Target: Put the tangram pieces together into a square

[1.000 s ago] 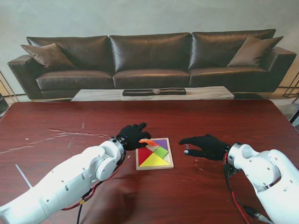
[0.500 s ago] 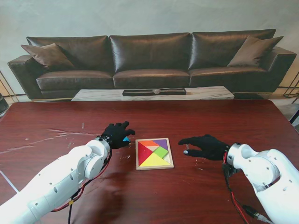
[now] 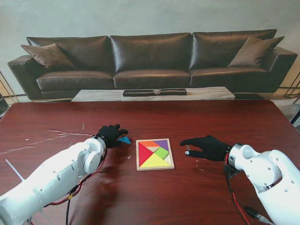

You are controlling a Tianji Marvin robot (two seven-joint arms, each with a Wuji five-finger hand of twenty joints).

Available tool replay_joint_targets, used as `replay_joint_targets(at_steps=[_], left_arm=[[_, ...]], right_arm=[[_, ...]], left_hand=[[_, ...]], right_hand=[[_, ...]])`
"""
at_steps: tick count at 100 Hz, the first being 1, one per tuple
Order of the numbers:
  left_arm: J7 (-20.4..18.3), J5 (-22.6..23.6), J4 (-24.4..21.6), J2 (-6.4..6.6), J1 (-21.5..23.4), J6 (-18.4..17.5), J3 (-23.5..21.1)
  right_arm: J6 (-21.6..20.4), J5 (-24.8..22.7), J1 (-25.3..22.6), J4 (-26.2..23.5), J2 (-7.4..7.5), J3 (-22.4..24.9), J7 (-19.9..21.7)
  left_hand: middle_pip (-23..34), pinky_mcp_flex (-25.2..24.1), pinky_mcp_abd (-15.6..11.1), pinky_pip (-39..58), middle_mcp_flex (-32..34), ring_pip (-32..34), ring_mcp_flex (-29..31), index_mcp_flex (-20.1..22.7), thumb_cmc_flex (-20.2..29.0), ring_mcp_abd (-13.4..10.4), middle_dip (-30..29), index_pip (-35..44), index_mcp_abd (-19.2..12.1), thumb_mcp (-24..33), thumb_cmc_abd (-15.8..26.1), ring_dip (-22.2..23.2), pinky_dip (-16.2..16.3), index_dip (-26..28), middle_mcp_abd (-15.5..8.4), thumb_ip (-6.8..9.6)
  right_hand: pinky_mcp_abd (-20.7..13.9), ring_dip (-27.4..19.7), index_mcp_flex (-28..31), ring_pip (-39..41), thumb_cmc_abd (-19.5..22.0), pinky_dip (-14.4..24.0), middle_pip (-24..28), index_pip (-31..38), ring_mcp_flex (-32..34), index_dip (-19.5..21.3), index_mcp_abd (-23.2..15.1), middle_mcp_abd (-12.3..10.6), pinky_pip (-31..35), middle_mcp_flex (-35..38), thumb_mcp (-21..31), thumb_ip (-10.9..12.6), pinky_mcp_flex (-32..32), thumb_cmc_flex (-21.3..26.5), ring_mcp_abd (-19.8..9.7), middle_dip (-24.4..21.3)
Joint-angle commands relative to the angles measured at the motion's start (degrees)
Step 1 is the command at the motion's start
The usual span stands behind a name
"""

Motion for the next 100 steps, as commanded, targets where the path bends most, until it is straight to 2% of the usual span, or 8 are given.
replay_joint_targets(at_steps=[1,24,55,100], left_arm=[[-0.03,-0.37,0.59,-0.89,-1.06,-0.55,0.53],[0.96,-2.72,4.42,-2.42,-3.86,-1.75,4.25],[0.66,-4.39,7.1,-3.39,-5.63,-2.76,7.0],[0.54,-7.41,12.89,-5.61,-8.52,-4.82,11.51]], right_arm=[[0.13,-0.24,-0.52,-0.46,0.1,0.05,0.07],[0.24,-0.27,-0.95,-0.68,0.11,0.51,0.16],[0.14,-0.29,-1.27,-0.77,0.13,0.87,0.19],[-0.07,-0.42,-1.69,-0.94,0.16,1.46,0.26]], left_hand=[[0.68,0.24,0.87,0.38,0.55,-0.01,0.57,-1.51,-0.21,0.98,-0.56,-0.74,0.54,2.34,-1.53,-0.27,-0.42,-0.68,1.63,1.55],[1.87,0.55,0.6,1.05,-1.01,0.61,0.48,0.0,-1.26,0.77,-0.03,1.18,0.61,4.33,-2.36,-0.23,-1.42,0.18,-0.32,1.33],[2.28,0.76,0.11,1.6,-1.11,1.11,0.36,1.29,-3.25,0.65,0.88,4.68,1.07,6.12,-3.96,0.06,-2.17,2.18,-1.26,1.14],[2.9,1.91,-0.89,2.17,1.3,1.72,1.72,1.92,-3.19,0.09,1.16,5.32,1.28,7.06,-4.16,0.27,-2.38,2.43,-0.56,0.99]], right_hand=[[0.39,0.51,0.61,-0.06,0.69,-1.09,0.55,0.58,0.44,-0.78,0.17,-0.04,-0.4,1.46,0.24,1.5,-1.03,0.73,-0.61,0.22],[0.35,0.52,0.59,-0.04,0.69,-1.1,0.57,0.57,0.45,-0.8,0.17,-0.01,-0.42,1.49,0.23,1.5,-1.07,0.7,-0.62,0.23],[0.34,0.51,0.56,-0.07,0.66,-1.1,0.57,0.56,0.44,-0.82,0.19,0.0,-0.42,1.45,0.24,1.5,-1.08,0.74,-0.66,0.22],[0.33,0.5,0.49,-0.08,0.64,-1.1,0.58,0.56,0.43,-0.85,0.22,0.04,-0.42,1.43,0.24,1.5,-1.07,0.74,-0.7,0.23]])
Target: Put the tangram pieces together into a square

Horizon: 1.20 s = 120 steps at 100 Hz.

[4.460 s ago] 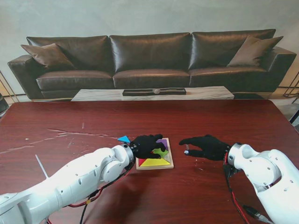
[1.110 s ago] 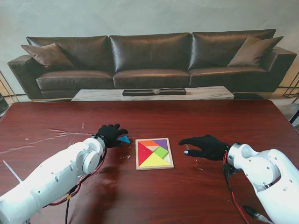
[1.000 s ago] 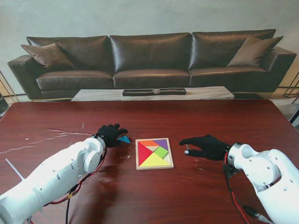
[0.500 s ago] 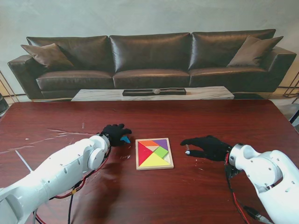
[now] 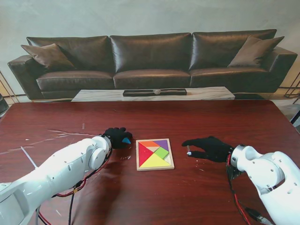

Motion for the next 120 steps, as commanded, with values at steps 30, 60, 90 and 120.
replay_joint_targets(at_steps=[30,60,90,120], left_arm=[[-1.84,-1.3,1.8,-0.79,-1.36,-0.42,2.24],[-3.83,-2.44,2.48,-0.85,-1.55,-0.22,3.03],[-5.57,-2.54,1.92,-0.39,-1.58,0.12,3.63],[-4.01,-1.4,2.75,-0.52,-1.11,0.12,5.19]], right_arm=[[-0.33,-0.2,-0.41,-0.22,0.15,0.04,0.08],[-0.37,-0.2,-0.32,-0.17,0.16,-0.09,0.13],[-0.41,-0.05,-0.17,0.0,0.14,-0.33,0.03],[-0.38,-0.15,-0.25,-0.14,0.13,-0.27,-0.04]], left_hand=[[2.78,4.01,-2.42,1.94,5.37,3.26,6.26,4.41,-0.25,-0.93,0.79,3.62,2.23,1.83,-0.78,1.38,-0.23,1.23,-1.1,0.83],[4.53,6.82,-2.89,2.61,8.77,4.79,9.1,6.75,-0.05,-0.97,1.54,5.62,4.4,1.56,-0.37,2.23,-0.43,1.48,-1.27,0.82],[7.3,11.36,-4.08,4.42,12.59,7.22,13.83,10.51,1.57,-2.15,3.45,8.61,4.81,2.44,-0.69,3.59,-0.36,2.1,-2.03,0.93],[11.53,20.17,-8.23,7.37,17.37,12.28,20.44,13.44,4.2,-4.14,6.61,14.45,4.12,2.62,-3.99,7.81,-2.21,3.32,-2.63,-1.47]], right_hand=[[0.32,0.52,0.47,-0.05,0.63,-1.11,0.59,0.54,0.51,-0.86,0.2,0.0,-0.44,1.46,0.23,1.5,-1.08,0.73,-0.69,0.23],[0.37,0.51,0.47,-0.06,0.59,-1.1,0.6,0.55,0.51,-0.86,0.24,-0.05,-0.44,1.49,0.24,1.5,-1.08,0.76,-0.76,0.24],[0.46,0.52,0.49,-0.06,0.59,-1.08,0.64,0.6,0.59,-0.85,0.15,-0.15,-0.39,1.6,0.25,1.5,-1.06,0.79,-0.74,0.25],[0.48,0.53,0.55,-0.05,0.61,-1.09,0.63,0.62,0.64,-0.86,0.17,-0.1,-0.39,1.66,0.25,1.5,-1.09,0.77,-0.79,0.25]])
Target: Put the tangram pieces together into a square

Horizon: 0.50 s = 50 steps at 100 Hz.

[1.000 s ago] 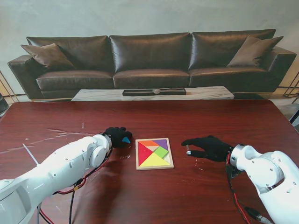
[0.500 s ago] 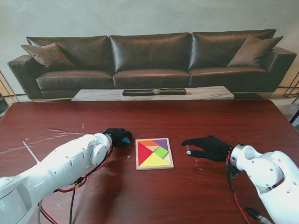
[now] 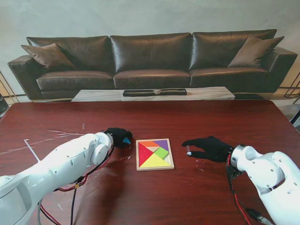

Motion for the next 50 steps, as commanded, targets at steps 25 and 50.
replay_joint_targets(at_steps=[25,50], left_arm=[[1.52,1.95,1.79,0.59,3.46,0.15,1.76],[3.32,2.2,2.89,0.28,4.13,0.03,2.08]], right_arm=[[-0.34,-0.19,-0.37,-0.4,0.07,-0.22,-0.07],[-0.44,-0.18,-0.52,-0.63,0.06,-0.24,-0.15]], left_hand=[[7.95,7.18,-4.26,3.69,7.69,9.81,10.84,9.25,6.04,-4.64,4.75,16.17,-0.61,-0.26,-4.46,5.84,-3.08,2.8,-2.67,-2.88],[9.41,12.89,-6.08,7.3,13.68,13.49,16.11,10.27,10.36,-6.06,13.6,25.61,-3.21,-3.62,-6.21,9.74,-2.45,1.42,-3.64,-2.09]], right_hand=[[0.45,0.53,0.54,-0.05,0.58,-1.1,0.63,0.62,0.68,-0.88,0.19,-0.07,-0.4,1.65,0.23,1.5,-1.1,0.75,-0.79,0.25],[0.48,0.54,0.51,-0.06,0.53,-1.1,0.61,0.6,0.67,-0.89,0.18,-0.03,-0.4,1.65,0.22,1.49,-1.11,0.73,-0.77,0.24]])
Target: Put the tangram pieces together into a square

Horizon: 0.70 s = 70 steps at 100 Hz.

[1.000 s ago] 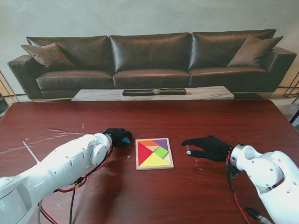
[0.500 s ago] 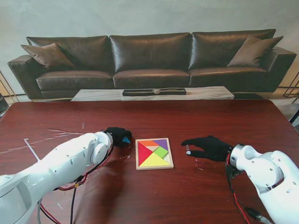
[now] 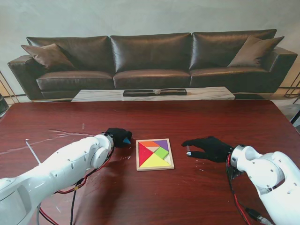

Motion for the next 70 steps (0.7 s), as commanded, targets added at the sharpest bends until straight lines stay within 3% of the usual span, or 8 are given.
replay_joint_targets(at_steps=[1,21,38,52,70], left_arm=[[-1.38,-0.08,2.8,0.22,3.14,-0.43,1.62],[-0.39,-0.62,4.86,-0.57,2.93,-1.26,2.59],[0.16,-0.99,6.43,-1.19,2.51,-2.25,3.66],[-1.26,-1.6,6.5,-1.22,2.35,-2.27,4.02],[-5.23,-3.04,5.43,-0.8,2.22,-1.85,4.0]], right_arm=[[-0.27,-0.21,-0.45,-0.5,0.06,-0.18,-0.04],[-0.28,-0.26,-0.54,-0.65,0.06,-0.1,-0.03],[-0.26,-0.17,-0.41,-0.56,0.05,-0.19,-0.04],[-0.3,-0.13,-0.32,-0.54,0.06,-0.24,-0.02],[-0.22,-0.04,-0.18,-0.53,0.07,-0.38,0.1]], left_hand=[[4.59,3.06,-3.65,2.18,7.58,8.01,8.13,8.76,3.4,-5.1,6.23,11.99,-3.91,-1.91,-2.36,3.01,0.27,1.95,-3.63,-2.08],[3.88,7.49,-4.37,4.74,12.77,11.0,11.88,9.83,1.97,-6.02,12.18,17.37,-5.14,0.44,-4.13,6.23,2.19,2.36,-4.07,-2.36],[3.55,10.27,-5.1,6.65,15.95,12.58,14.34,10.19,-0.6,-6.99,15.35,21.17,-6.15,5.97,-6.43,8.23,4.35,2.67,-4.61,-3.74],[4.37,10.88,-5.49,6.36,14.99,13.04,14.09,7.44,-0.78,-7.49,18.68,23.81,-5.3,8.11,-7.1,11.68,5.14,4.96,-4.38,-4.23],[7.72,9.12,-5.76,3.44,9.21,13.55,9.48,0.13,0.72,-8.26,24.11,27.22,-2.34,6.5,-6.11,18.85,7.19,9.61,-3.49,-3.78]], right_hand=[[0.48,0.53,0.52,-0.06,0.52,-1.1,0.6,0.6,0.66,-0.88,0.15,-0.02,-0.4,1.63,0.23,1.49,-1.11,0.75,-0.75,0.24],[0.54,0.53,0.55,-0.08,0.53,-1.1,0.62,0.6,0.65,-0.88,0.19,-0.04,-0.39,1.68,0.23,1.49,-1.11,0.71,-0.74,0.25],[0.56,0.54,0.57,-0.08,0.53,-1.1,0.62,0.61,0.71,-0.87,0.14,-0.04,-0.38,1.69,0.24,1.49,-1.11,0.71,-0.73,0.25],[0.58,0.55,0.58,-0.08,0.52,-1.1,0.62,0.63,0.74,-0.87,0.14,-0.1,-0.37,1.69,0.23,1.49,-1.09,0.7,-0.74,0.25],[0.55,0.56,0.7,-0.06,0.51,-1.1,0.73,0.69,0.87,-0.85,0.1,-0.04,-0.37,2.01,0.22,1.48,-1.11,0.69,-0.78,0.29]])
